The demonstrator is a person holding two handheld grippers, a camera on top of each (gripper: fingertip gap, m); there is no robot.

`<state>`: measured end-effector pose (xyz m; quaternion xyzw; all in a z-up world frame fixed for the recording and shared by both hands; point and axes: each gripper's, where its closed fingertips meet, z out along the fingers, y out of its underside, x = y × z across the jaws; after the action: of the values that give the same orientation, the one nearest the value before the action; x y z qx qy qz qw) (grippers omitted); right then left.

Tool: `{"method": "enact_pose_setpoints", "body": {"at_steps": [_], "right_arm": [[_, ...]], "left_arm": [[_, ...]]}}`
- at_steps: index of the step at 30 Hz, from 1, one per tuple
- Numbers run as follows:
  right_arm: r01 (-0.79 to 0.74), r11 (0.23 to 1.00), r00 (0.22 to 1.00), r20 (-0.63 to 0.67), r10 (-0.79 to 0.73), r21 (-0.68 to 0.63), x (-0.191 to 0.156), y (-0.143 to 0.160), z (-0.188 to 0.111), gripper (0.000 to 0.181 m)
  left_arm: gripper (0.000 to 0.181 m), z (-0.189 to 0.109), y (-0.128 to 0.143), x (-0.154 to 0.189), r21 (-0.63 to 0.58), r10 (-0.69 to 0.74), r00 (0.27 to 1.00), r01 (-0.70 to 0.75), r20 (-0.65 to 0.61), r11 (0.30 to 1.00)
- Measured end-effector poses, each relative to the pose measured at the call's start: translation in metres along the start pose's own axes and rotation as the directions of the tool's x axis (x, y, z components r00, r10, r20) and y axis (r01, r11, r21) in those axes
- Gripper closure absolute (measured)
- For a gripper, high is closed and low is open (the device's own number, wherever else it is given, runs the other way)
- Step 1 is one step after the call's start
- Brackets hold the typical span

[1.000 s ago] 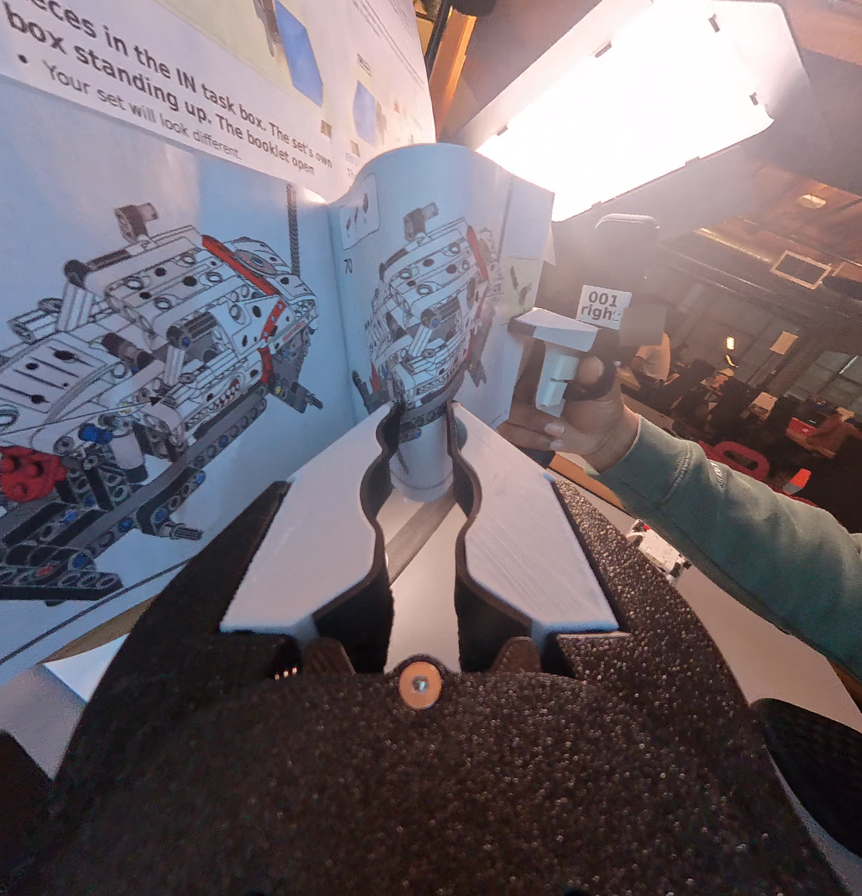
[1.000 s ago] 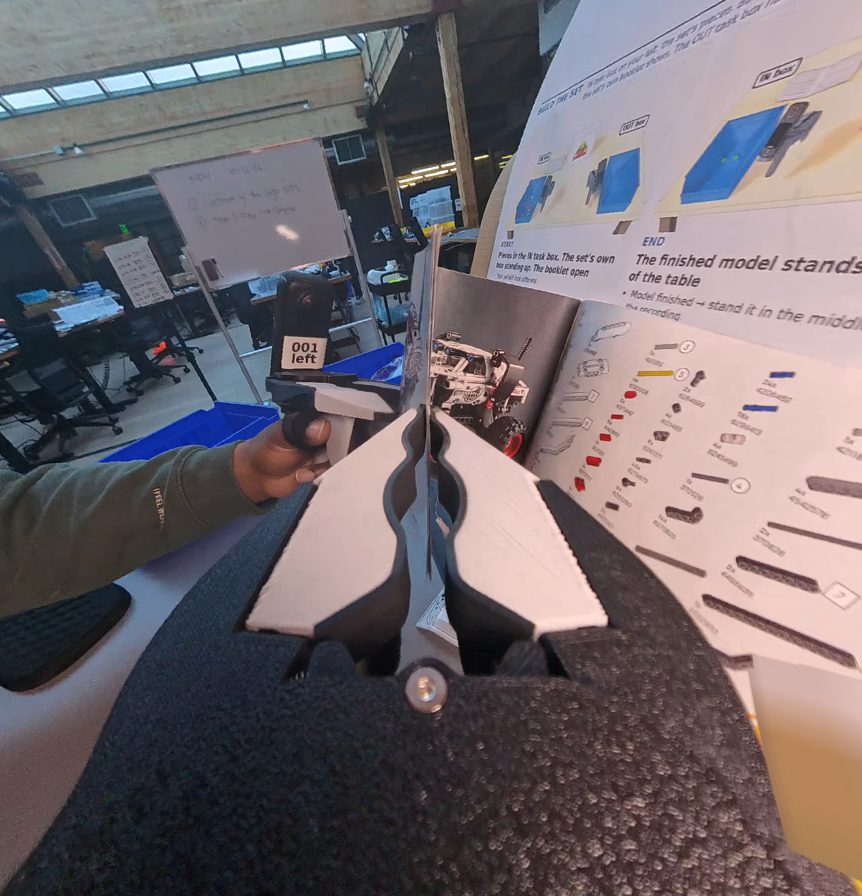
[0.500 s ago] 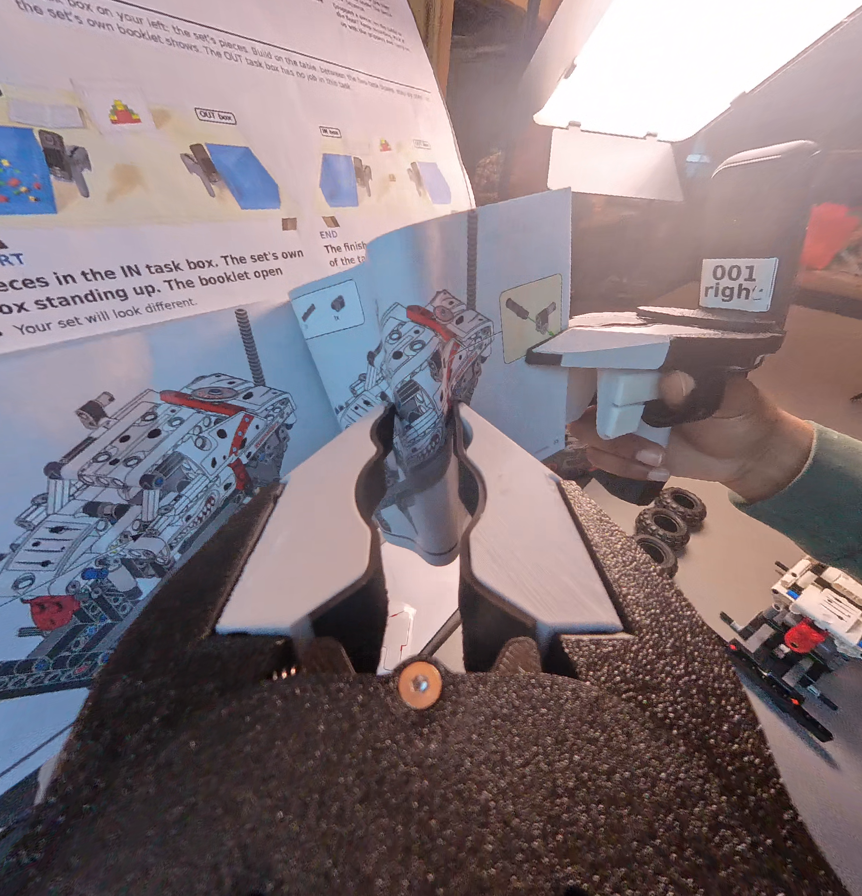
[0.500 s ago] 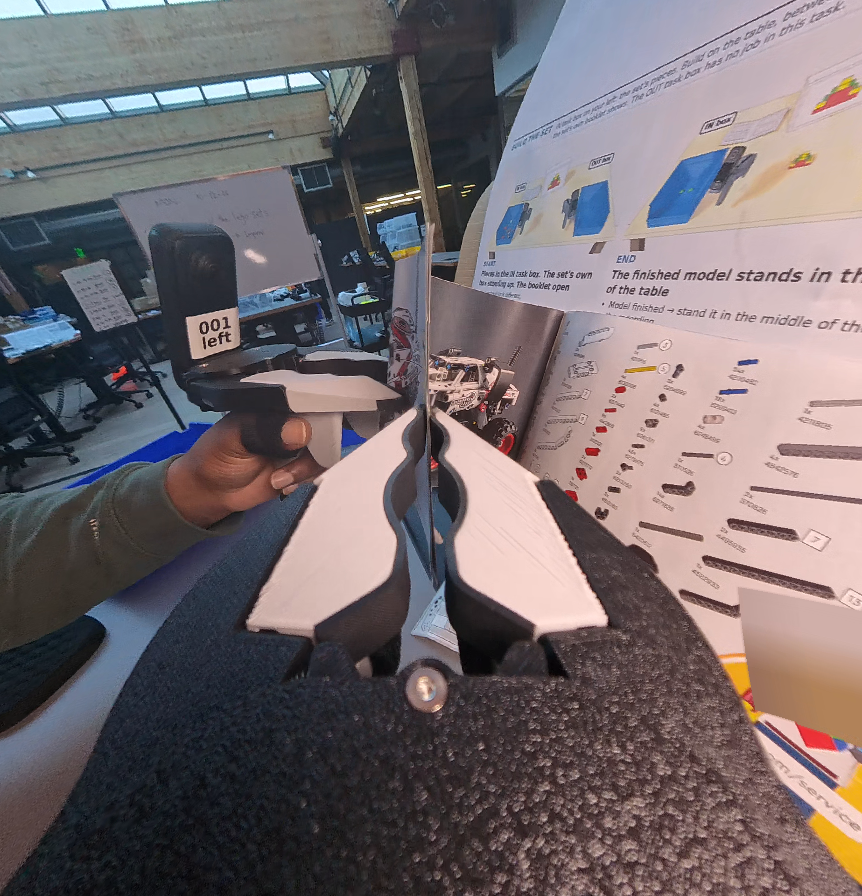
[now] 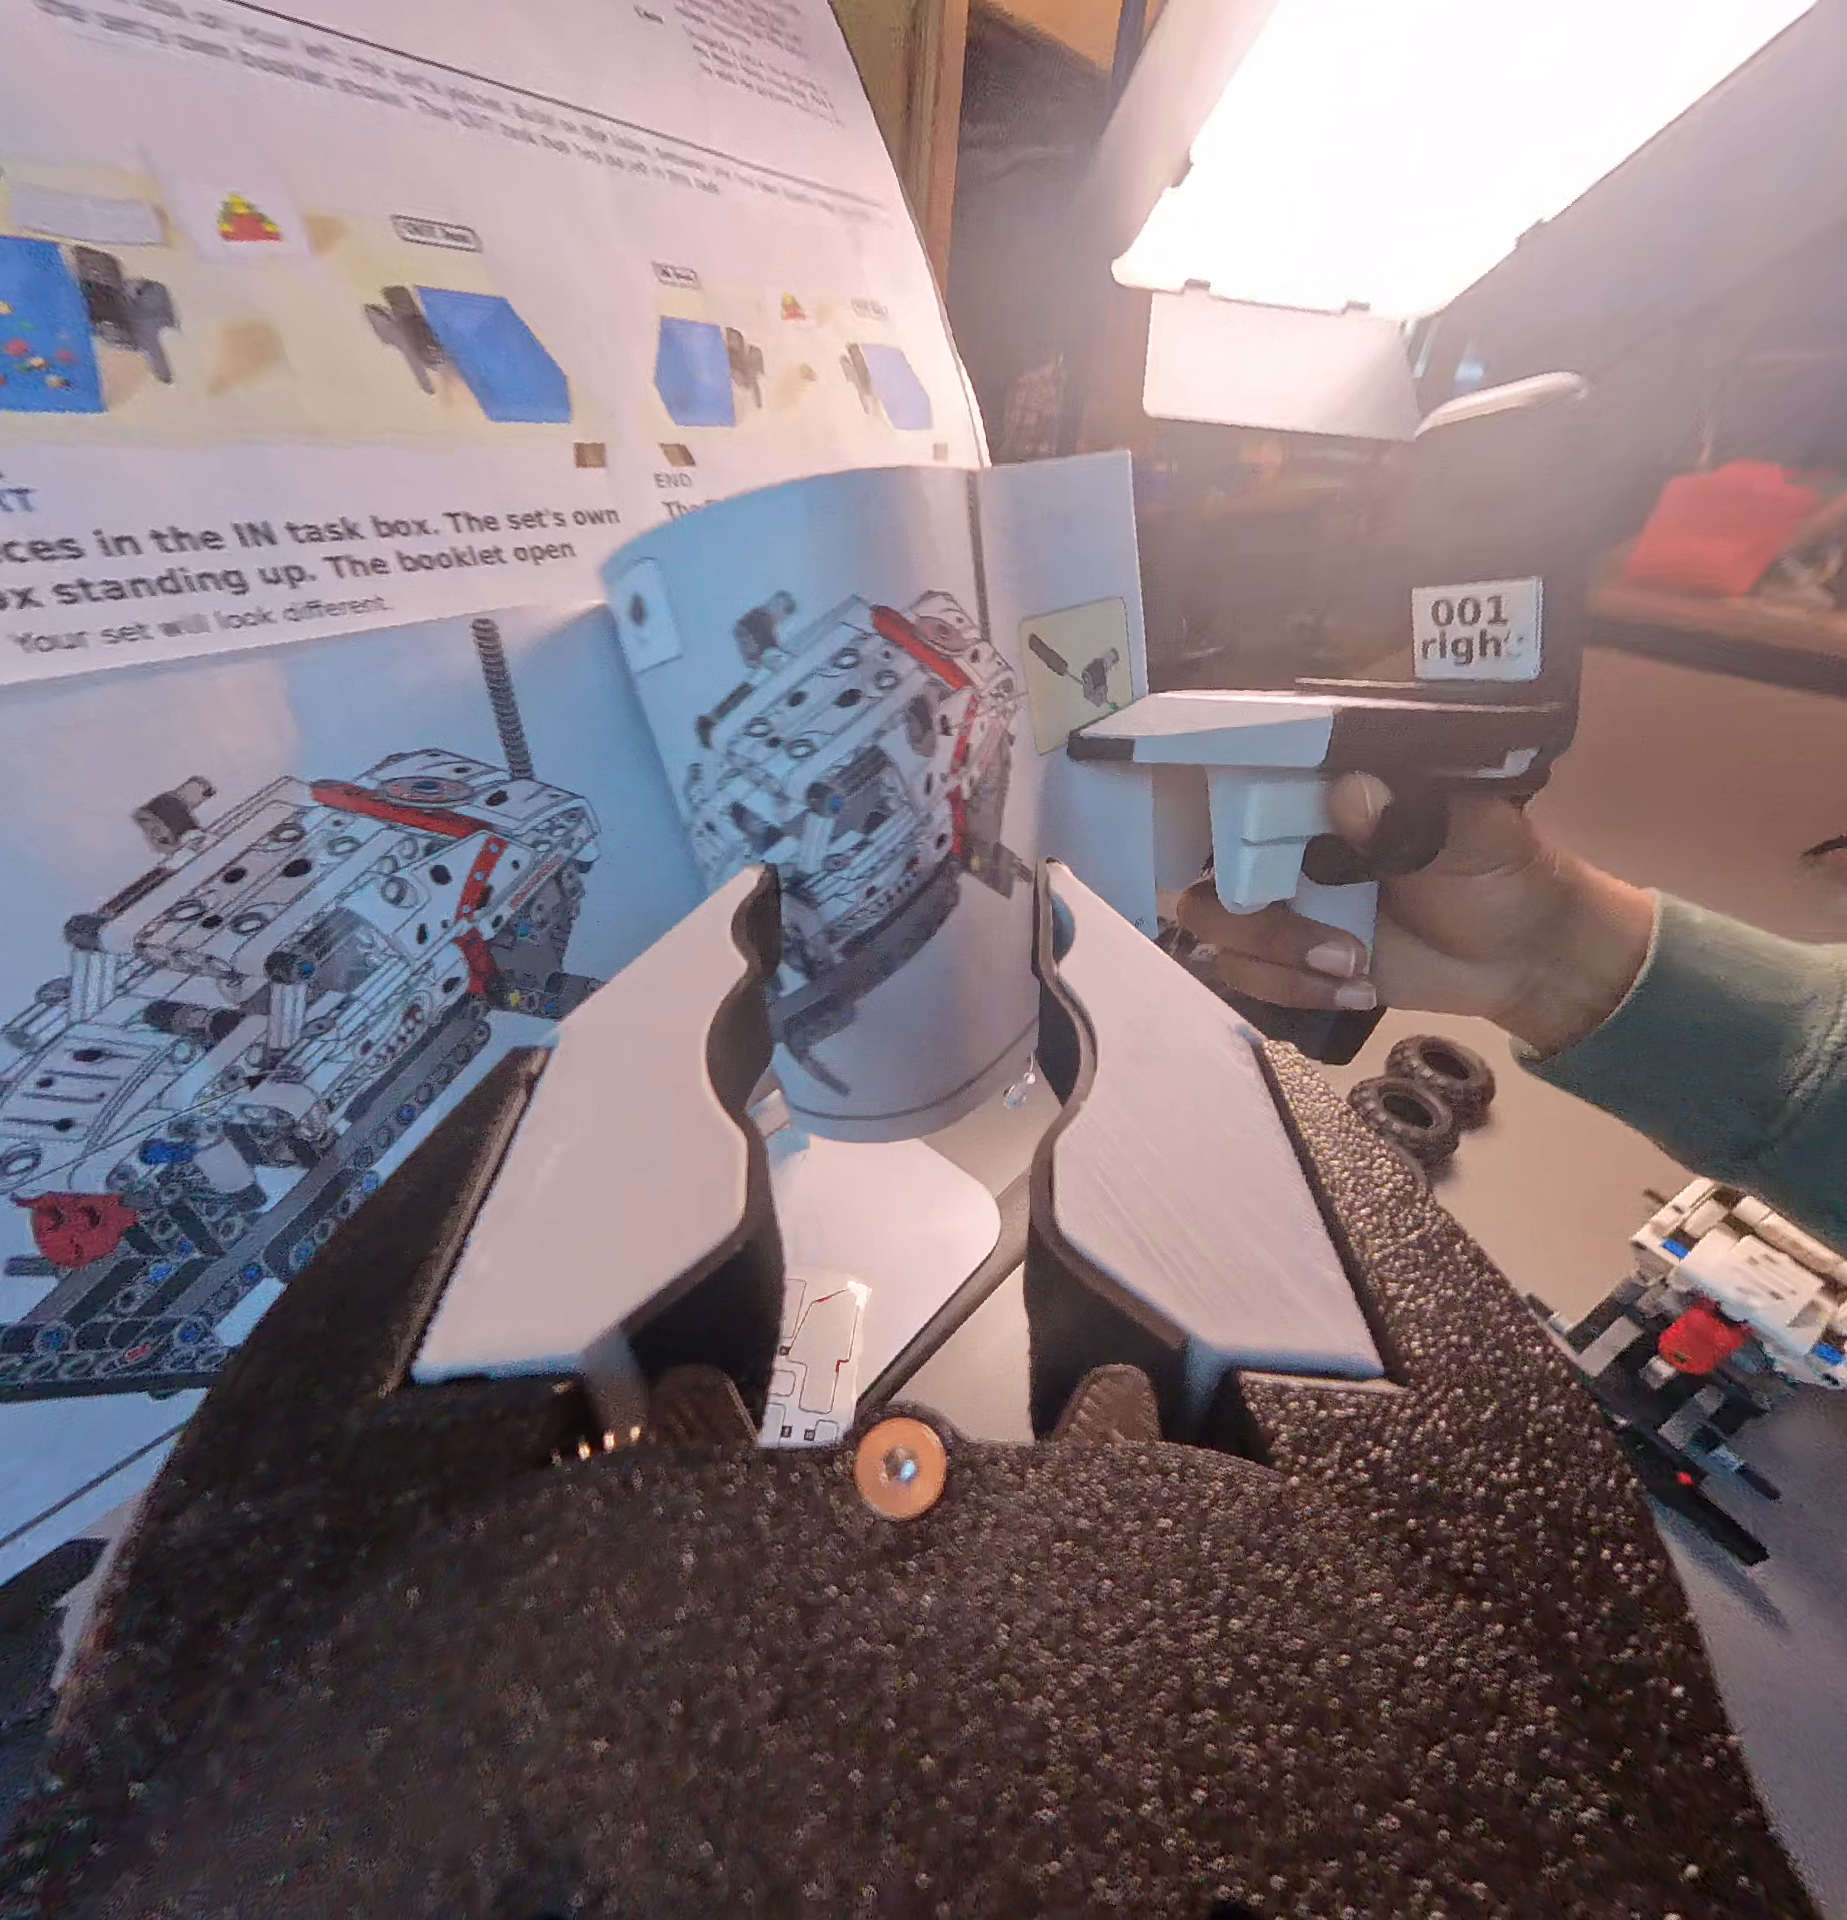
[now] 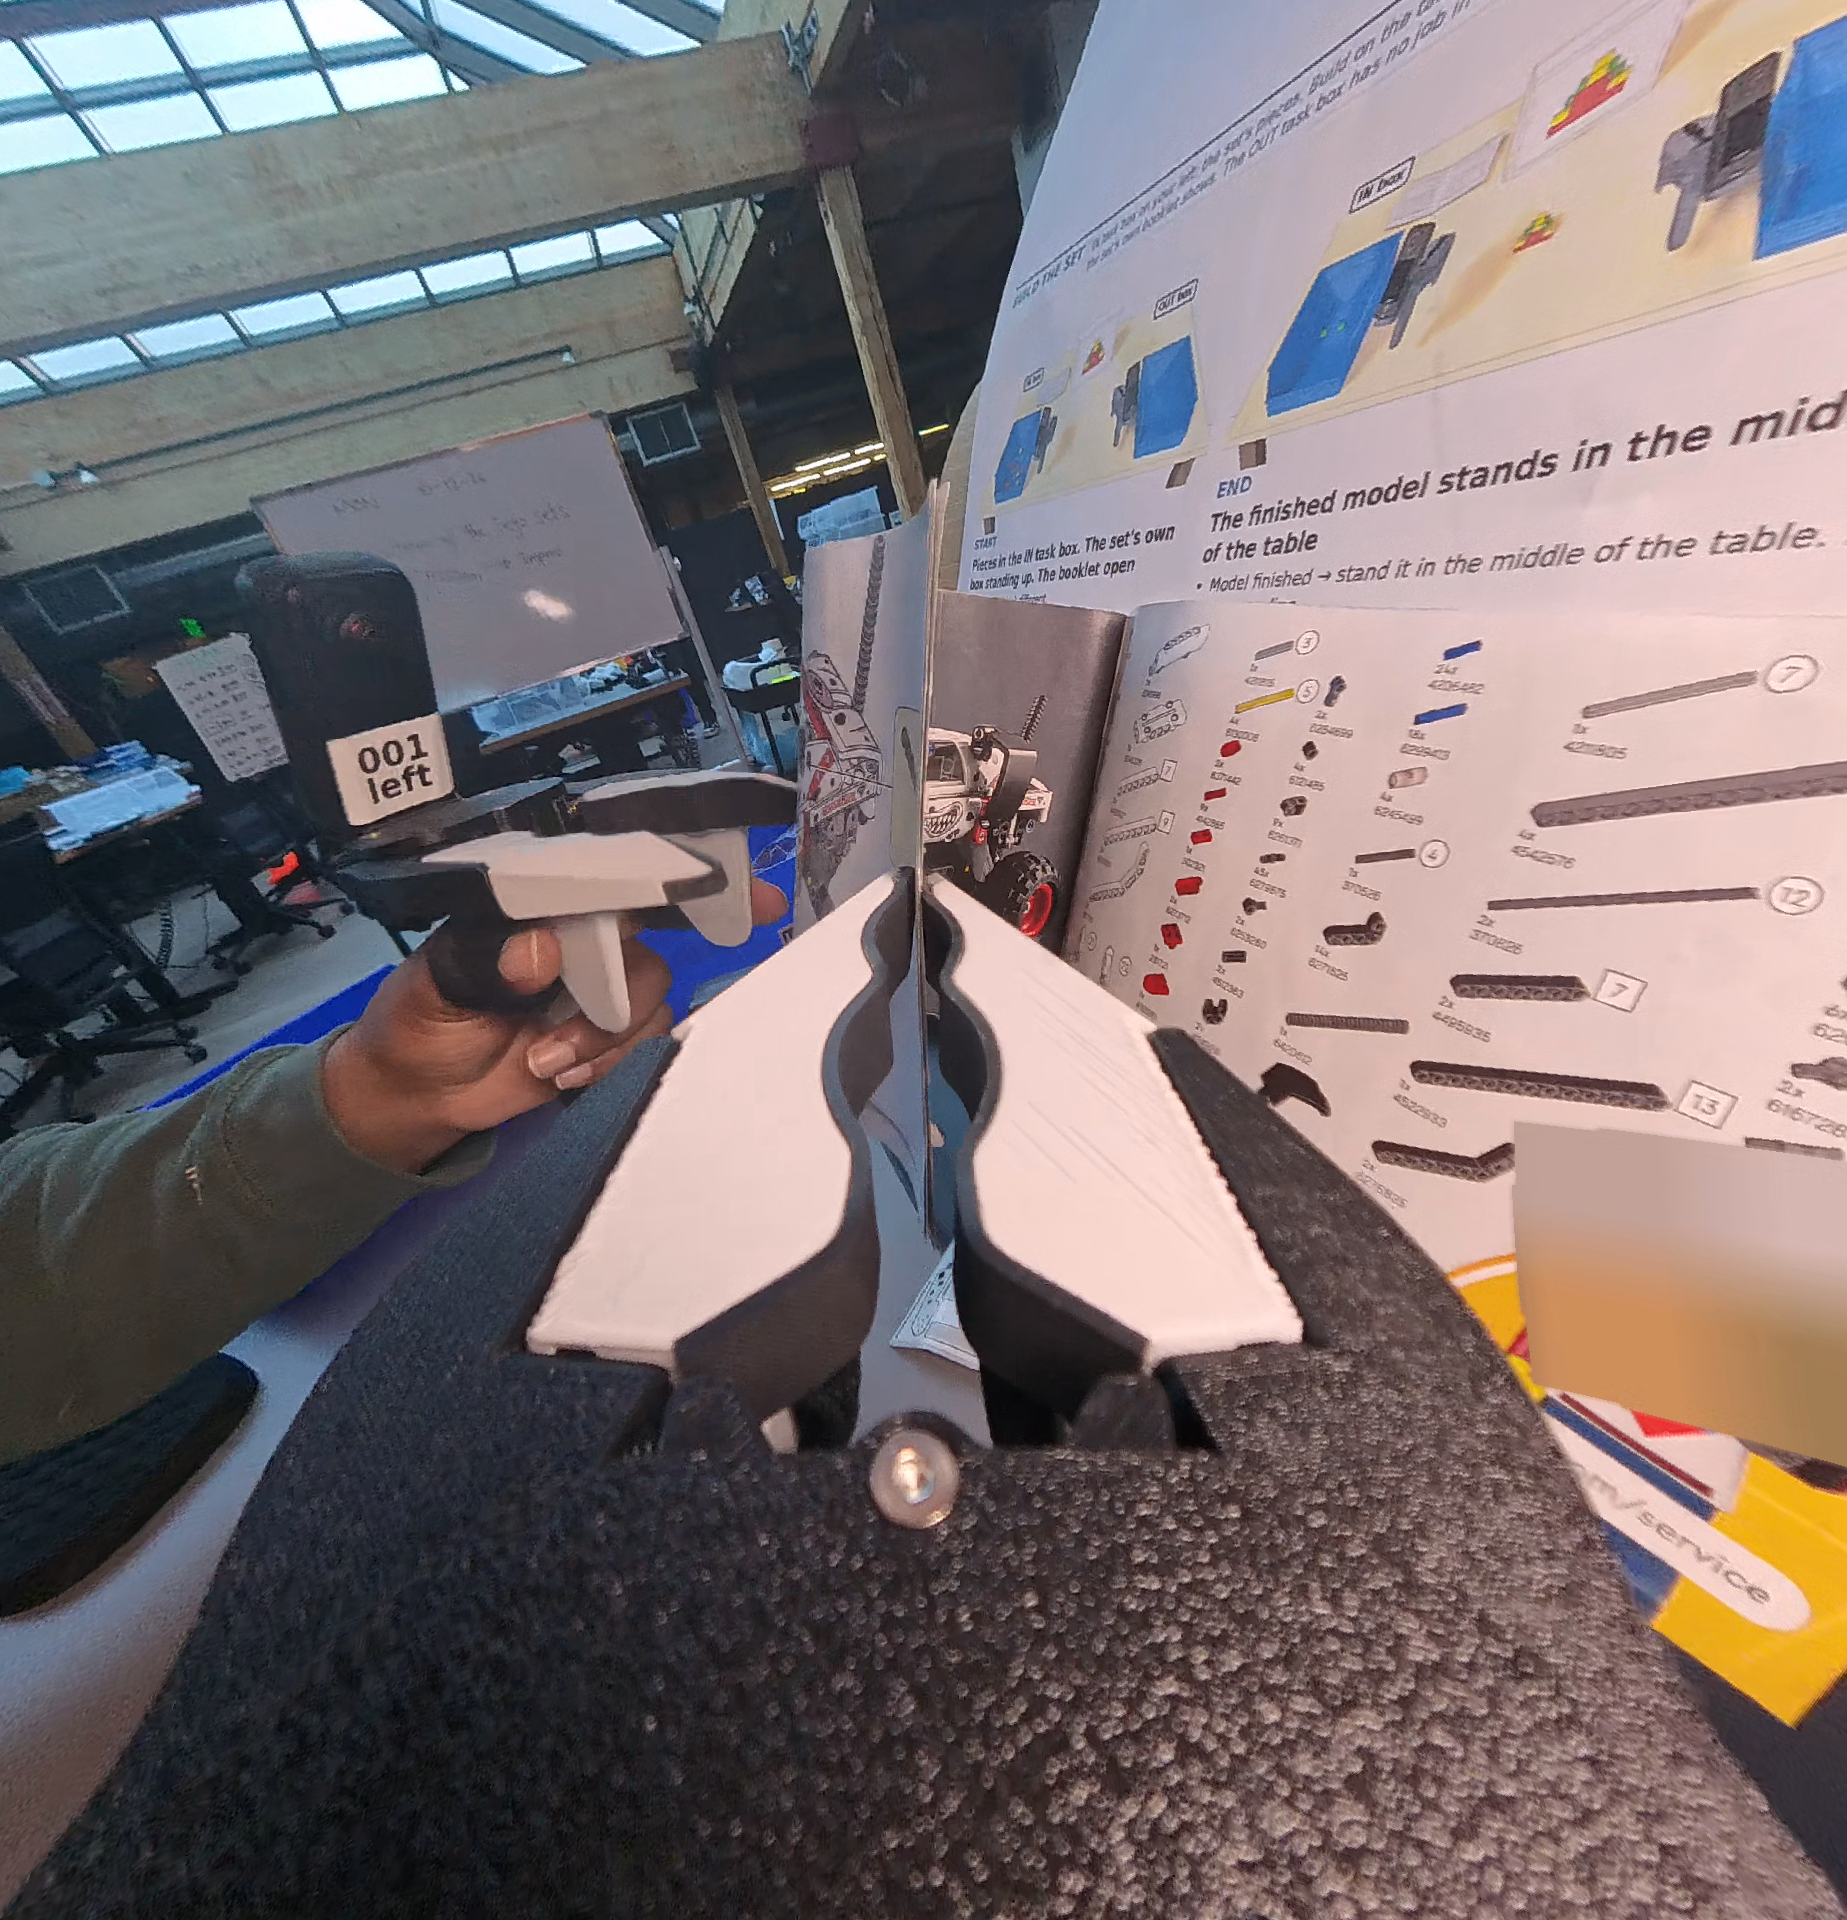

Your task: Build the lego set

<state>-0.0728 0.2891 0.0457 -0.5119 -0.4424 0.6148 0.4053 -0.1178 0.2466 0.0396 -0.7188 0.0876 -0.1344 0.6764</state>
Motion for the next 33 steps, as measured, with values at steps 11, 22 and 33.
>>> {"method": "enact_pose_setpoints", "body": {"at_steps": [11,22,33], "right_arm": [[-0.005,0.999,0.999,0.035,0.004,0.033,-0.008,-0.005,-0.012,0.181],[0.092,0.996,0.99,-0.11,-0.091,0.009,0.006,-0.006,-0.003,0.134],[0.126,0.992,0.991,0.046,-0.125,-0.023,-0.025,-0.01,0.003,0.181]], "left_arm": [[0.176,0.004,0.006,-0.018,-0.006,-0.077,0.997,0.077,-0.025,0.997],[0.168,-0.002,0.002,-0.006,0.018,-0.203,0.952,0.213,-0.227,0.977],[0.179,-0.01,0.003,-0.022,0.018,-0.197,0.964,0.203,-0.181,0.979]]}}
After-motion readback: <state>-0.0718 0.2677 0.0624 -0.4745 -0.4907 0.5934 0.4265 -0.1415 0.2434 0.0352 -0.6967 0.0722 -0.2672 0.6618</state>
